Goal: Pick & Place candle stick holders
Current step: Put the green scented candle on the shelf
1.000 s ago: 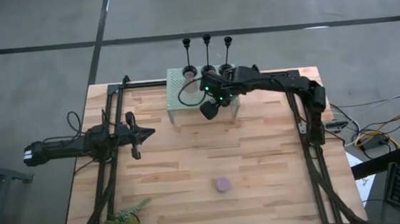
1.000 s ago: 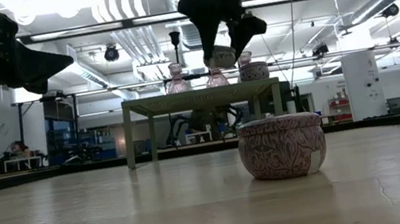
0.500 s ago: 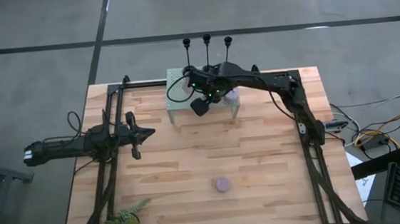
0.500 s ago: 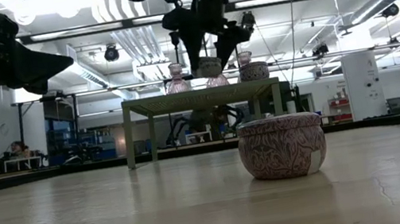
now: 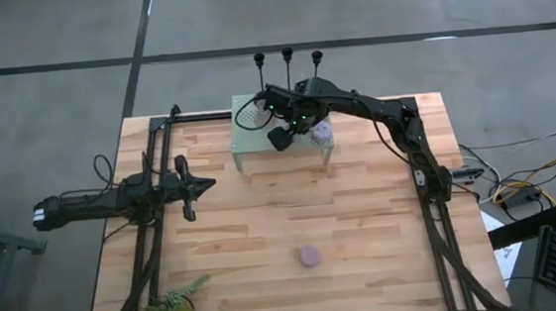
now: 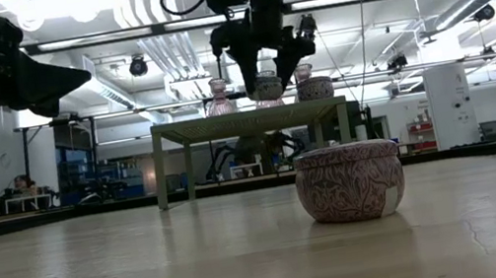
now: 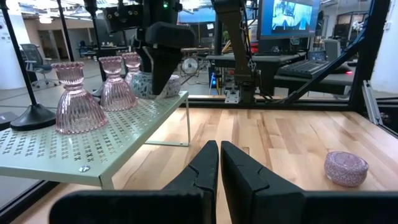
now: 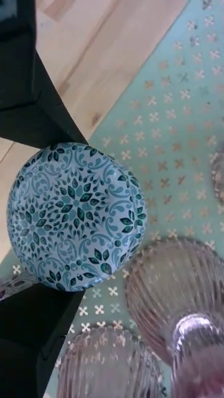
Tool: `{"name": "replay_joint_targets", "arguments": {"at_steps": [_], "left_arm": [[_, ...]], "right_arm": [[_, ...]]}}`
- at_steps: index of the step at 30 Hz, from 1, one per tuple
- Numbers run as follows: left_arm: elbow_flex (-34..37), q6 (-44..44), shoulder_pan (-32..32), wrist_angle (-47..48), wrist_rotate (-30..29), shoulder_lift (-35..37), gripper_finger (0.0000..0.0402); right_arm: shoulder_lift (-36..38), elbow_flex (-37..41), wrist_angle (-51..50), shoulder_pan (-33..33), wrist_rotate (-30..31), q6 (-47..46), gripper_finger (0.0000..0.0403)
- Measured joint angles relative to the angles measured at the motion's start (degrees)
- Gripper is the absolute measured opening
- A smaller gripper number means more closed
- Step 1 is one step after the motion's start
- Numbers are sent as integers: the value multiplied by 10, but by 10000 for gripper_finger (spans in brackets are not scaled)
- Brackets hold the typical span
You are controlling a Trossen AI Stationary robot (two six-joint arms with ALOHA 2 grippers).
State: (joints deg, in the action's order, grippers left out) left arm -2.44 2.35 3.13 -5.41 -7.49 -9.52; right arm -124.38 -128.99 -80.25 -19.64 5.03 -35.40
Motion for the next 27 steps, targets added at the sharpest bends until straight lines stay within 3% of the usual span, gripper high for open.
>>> {"name": "replay_joint_targets", "arguments": {"at_steps": [27], "left_arm": [[0,0,0,0,0,0,23]], "right_arm": [[-1,29,7,-9,14,24,332]]}}
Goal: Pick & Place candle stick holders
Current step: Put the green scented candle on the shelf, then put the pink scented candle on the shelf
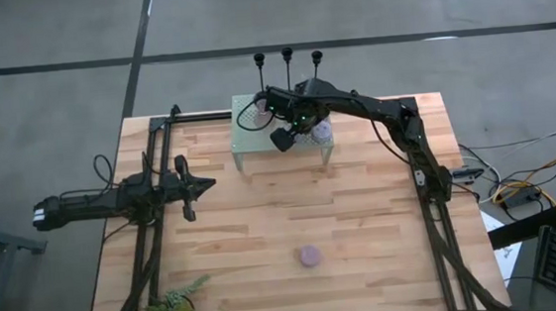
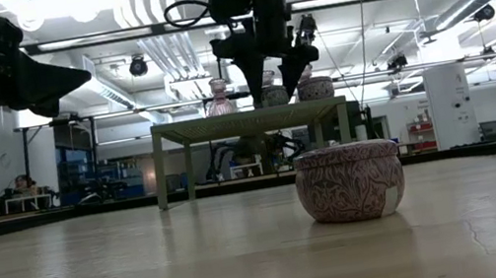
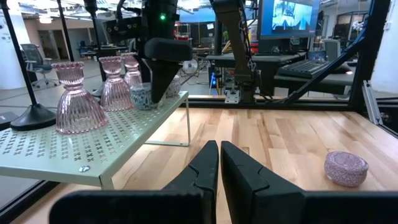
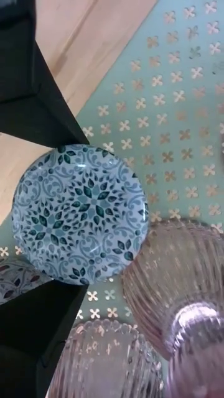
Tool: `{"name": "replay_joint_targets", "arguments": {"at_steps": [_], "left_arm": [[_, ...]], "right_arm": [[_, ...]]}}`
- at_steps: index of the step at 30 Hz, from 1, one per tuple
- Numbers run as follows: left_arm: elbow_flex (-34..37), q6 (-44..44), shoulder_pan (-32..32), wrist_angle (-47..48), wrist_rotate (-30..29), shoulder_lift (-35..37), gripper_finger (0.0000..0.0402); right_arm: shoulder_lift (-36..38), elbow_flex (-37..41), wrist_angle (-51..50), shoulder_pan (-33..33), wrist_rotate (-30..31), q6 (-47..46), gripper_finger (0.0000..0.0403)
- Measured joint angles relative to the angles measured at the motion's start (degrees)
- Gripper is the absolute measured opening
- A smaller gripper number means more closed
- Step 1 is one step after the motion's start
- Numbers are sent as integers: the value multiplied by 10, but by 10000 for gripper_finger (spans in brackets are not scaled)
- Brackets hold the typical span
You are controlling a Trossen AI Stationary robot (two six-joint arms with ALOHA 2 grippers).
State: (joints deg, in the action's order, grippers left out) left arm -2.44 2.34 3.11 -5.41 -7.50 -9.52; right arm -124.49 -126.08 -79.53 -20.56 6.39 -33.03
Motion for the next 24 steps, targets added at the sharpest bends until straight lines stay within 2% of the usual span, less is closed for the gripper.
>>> {"name": "replay_joint_targets", "arguments": {"at_steps": [14,24], "left_arm": [[0,0,0,0,0,0,23],[0,0,0,0,0,0,23]], "right_arm": [[16,-2,-14,23,-4,64,333],[49,-2,-19,31,16,73,339]]}}
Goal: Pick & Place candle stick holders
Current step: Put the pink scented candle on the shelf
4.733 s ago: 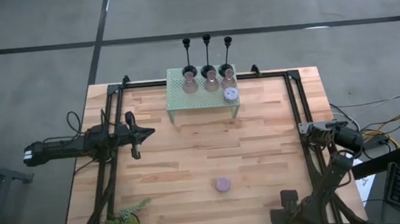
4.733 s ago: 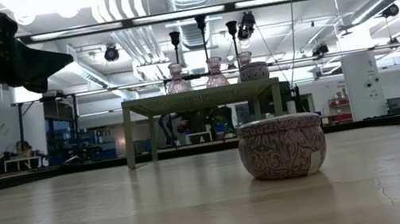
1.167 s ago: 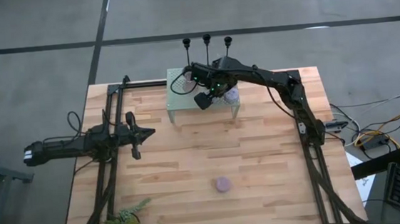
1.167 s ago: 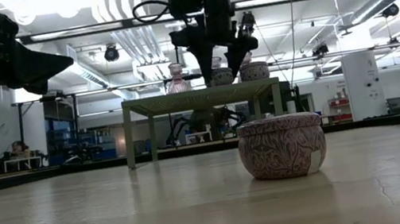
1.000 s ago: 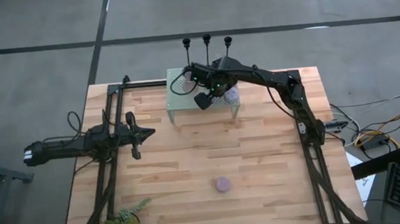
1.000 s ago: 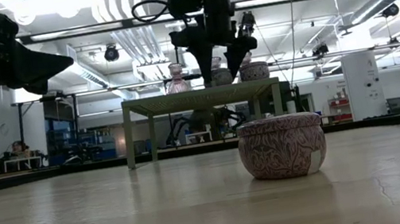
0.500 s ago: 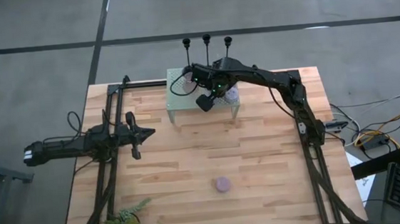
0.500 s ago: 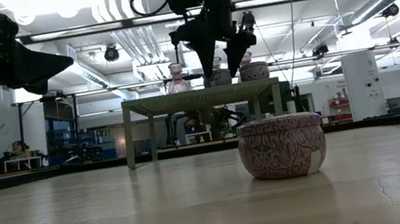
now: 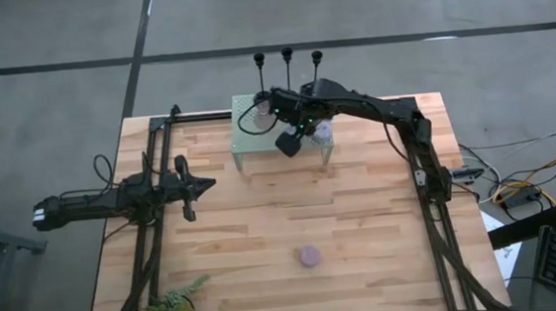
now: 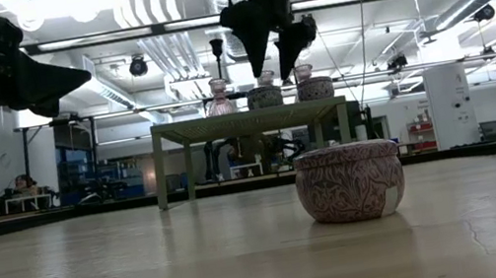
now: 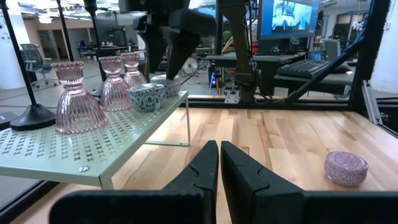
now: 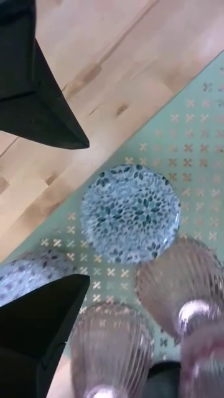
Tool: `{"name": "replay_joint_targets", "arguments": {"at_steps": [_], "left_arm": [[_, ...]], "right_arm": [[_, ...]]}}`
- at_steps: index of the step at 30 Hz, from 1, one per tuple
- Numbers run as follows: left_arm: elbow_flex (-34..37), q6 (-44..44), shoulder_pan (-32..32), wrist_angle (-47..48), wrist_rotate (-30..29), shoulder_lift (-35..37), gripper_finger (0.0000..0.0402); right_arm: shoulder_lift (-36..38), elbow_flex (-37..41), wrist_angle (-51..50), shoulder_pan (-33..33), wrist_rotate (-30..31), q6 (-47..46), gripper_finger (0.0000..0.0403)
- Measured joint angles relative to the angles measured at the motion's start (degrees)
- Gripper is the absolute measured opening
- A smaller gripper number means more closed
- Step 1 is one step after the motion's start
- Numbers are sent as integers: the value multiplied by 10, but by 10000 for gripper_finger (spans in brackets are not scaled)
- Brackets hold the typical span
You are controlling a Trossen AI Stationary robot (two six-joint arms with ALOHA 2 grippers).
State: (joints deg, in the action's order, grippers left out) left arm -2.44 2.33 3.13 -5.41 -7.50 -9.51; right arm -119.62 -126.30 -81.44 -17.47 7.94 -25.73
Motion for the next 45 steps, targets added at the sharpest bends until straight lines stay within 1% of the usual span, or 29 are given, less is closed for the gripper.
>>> {"name": "replay_joint_targets", "arguments": {"at_steps": [4,9,14,20,25,29,34,40,45], "left_arm": [[0,0,0,0,0,0,23],[0,0,0,3,0,0,23],[0,0,0,5,0,0,23],[0,0,0,5,0,0,23],[0,0,0,5,0,0,23],[0,0,0,5,0,0,23],[0,0,0,5,0,0,23],[0,0,0,5,0,0,23],[0,0,0,6,0,0,23]], "right_arm": [[14,0,-17,11,1,7,341],[32,0,-20,55,1,67,333],[35,0,-24,137,-3,160,329],[23,9,-21,250,-9,183,336],[22,43,41,338,-8,186,337],[22,94,114,386,-6,189,332],[21,169,180,412,-7,179,327],[21,243,220,412,-5,160,334],[21,290,265,412,-11,155,342]]}}
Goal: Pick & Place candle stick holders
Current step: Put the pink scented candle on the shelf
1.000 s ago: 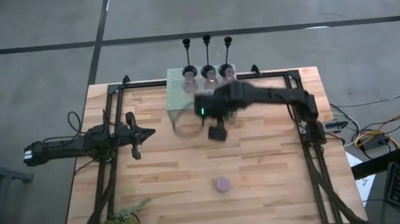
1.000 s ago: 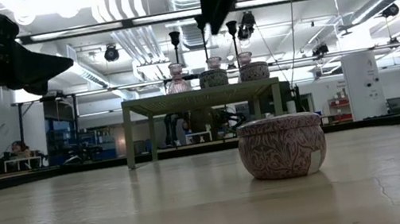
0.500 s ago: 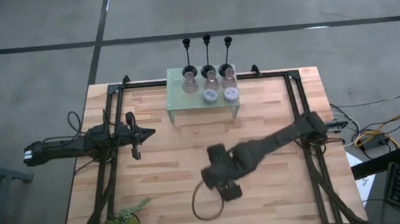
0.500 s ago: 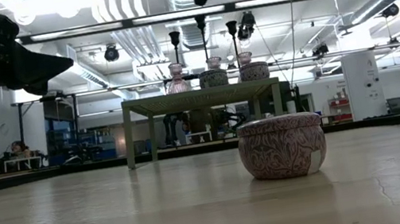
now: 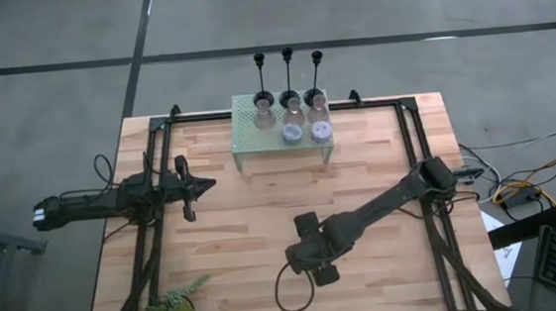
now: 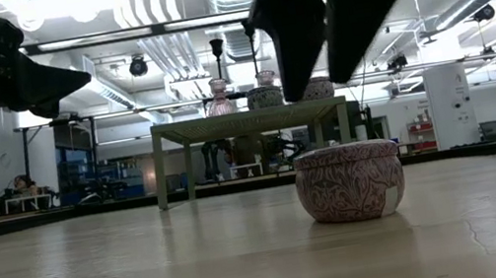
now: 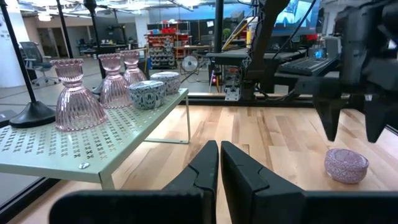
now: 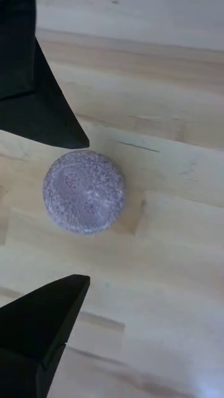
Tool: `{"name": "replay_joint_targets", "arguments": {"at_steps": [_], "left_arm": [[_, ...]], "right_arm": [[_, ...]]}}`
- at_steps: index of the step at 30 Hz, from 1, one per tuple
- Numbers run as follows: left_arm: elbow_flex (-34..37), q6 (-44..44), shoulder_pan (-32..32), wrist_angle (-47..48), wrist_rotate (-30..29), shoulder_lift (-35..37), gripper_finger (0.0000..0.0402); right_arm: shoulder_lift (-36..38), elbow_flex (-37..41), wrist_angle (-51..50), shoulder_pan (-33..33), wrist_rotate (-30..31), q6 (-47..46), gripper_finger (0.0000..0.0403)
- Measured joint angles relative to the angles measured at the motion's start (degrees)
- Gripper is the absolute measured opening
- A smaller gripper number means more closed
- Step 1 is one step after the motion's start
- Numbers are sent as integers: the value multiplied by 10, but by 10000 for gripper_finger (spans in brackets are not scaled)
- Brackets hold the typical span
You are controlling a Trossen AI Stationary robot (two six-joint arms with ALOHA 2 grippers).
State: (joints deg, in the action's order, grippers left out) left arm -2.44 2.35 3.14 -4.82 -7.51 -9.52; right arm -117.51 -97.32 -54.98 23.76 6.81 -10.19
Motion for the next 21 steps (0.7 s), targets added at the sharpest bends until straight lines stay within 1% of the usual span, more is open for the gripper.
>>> {"name": "replay_joint_targets", "arguments": {"at_steps": [5,11,21], "left_arm": [[0,0,0,2,0,0,23],[0,0,0,3,0,0,23],[0,0,0,3,0,0,23]], "right_arm": [[0,33,42,0,-13,-16,345],[0,68,81,0,-38,-19,337],[-5,98,112,0,-39,-29,330]]}}
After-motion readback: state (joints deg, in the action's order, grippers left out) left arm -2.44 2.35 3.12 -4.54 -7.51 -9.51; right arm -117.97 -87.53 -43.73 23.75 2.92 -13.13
